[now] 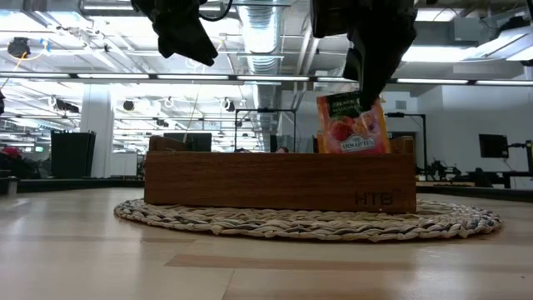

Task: Pick & Place Tea
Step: Put the orange tea bag into the right section of the wooden organizer

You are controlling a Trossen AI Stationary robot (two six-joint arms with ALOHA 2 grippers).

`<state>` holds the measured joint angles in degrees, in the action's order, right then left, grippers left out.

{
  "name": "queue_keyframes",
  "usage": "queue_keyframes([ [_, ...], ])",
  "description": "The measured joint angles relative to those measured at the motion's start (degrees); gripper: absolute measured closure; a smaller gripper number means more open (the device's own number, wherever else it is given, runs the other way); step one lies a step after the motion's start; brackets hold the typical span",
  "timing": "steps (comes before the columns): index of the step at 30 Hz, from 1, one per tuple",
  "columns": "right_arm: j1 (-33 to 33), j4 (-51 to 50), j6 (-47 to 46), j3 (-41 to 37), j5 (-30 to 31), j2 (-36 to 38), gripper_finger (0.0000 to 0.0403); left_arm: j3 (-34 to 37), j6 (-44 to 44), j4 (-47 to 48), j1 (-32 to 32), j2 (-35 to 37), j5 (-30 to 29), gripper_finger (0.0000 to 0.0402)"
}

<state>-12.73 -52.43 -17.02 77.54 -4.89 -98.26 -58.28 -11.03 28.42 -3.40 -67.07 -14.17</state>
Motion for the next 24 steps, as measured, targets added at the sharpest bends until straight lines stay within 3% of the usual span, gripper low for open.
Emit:
queue_keyframes([
  [24,0.6,2.4,0.5,-0.1,1.2,0.0,0.0403,0.0,0.1,-0.9,0.0,0.0,0.0,0.0252],
])
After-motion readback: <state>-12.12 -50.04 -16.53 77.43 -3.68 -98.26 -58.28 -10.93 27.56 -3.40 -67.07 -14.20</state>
